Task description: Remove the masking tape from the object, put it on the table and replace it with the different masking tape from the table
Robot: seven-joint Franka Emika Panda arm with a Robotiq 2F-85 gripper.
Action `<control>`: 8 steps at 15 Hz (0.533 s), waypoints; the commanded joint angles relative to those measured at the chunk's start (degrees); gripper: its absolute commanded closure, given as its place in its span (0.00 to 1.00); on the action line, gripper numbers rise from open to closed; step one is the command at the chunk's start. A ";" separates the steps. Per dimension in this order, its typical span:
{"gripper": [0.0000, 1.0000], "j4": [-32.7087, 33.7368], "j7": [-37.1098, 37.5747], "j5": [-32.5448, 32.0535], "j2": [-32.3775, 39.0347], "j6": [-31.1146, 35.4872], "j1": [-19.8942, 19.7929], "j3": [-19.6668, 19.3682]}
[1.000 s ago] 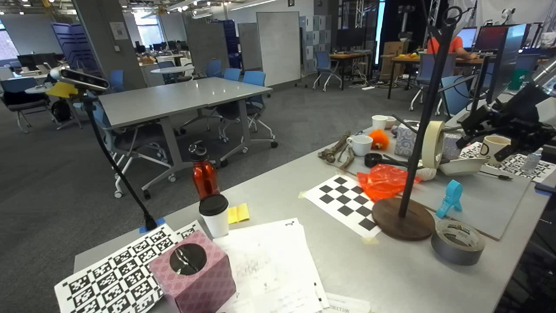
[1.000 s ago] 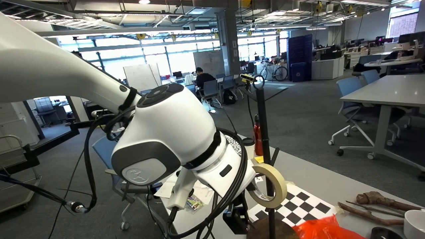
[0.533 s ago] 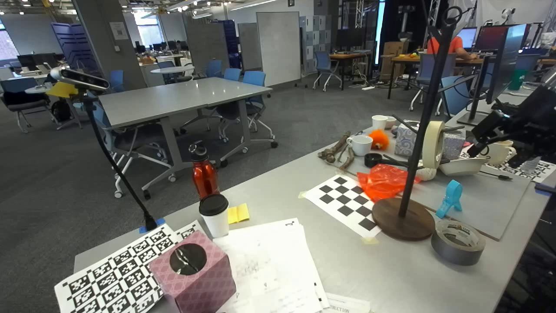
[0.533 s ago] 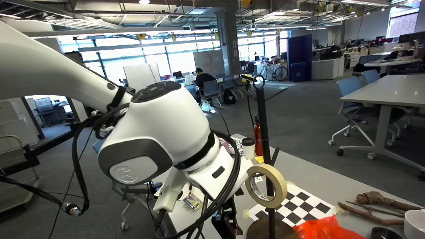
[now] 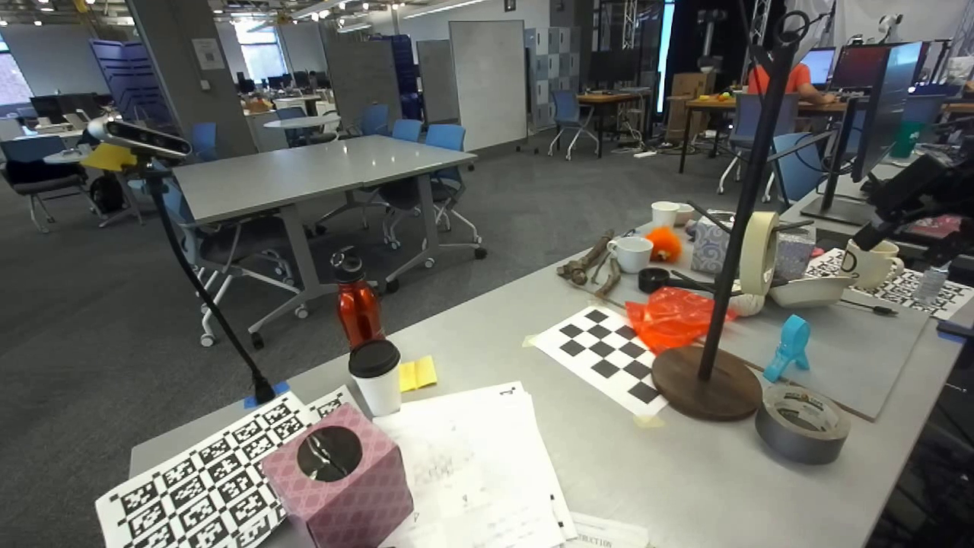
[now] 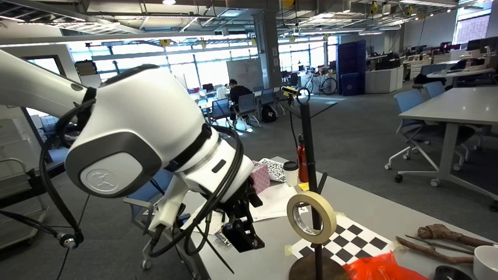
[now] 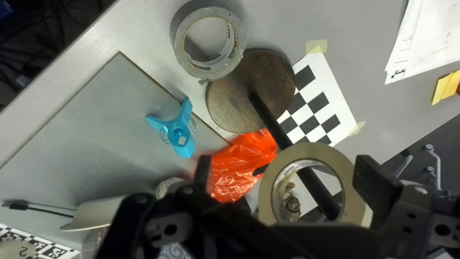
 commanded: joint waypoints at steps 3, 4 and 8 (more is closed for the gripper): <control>0.00 -3.47 -0.82 -1.62 -9.39 -0.47 0.07 3.34; 0.00 -3.50 -0.80 -1.58 -9.98 -0.36 0.21 3.77; 0.00 -3.61 -0.96 -1.23 -11.44 -1.48 0.54 4.47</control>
